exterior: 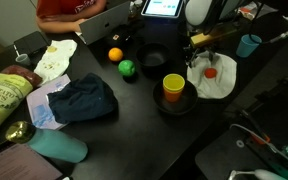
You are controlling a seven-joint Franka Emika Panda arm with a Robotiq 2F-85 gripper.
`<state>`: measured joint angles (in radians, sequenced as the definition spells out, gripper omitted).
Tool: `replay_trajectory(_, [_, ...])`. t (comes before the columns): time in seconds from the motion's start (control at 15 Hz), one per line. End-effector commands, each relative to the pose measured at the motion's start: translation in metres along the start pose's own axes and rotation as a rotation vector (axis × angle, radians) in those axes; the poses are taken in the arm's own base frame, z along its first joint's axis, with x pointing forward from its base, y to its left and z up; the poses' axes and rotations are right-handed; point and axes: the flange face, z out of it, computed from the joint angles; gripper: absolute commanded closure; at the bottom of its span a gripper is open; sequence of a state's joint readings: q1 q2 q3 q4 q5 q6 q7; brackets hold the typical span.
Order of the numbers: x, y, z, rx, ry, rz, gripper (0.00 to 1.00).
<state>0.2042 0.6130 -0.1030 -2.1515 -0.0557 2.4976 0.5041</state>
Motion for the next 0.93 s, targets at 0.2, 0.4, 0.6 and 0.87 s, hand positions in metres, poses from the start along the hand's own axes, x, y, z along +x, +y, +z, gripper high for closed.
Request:
replay_trajectory(0.2, [0.010,-0.022,-0.016,0.103,0.146,-0.056,0.00])
replay_trajectory(0.4, [0.012,-0.023,-0.002,0.125,0.140,-0.064,0.00])
replay_trajectory(0.6, [0.006,-0.028,0.017,0.127,0.121,-0.094,0.01])
replay_trajectory(0.87, [0.008,-0.029,0.027,0.121,0.159,-0.123,0.37])
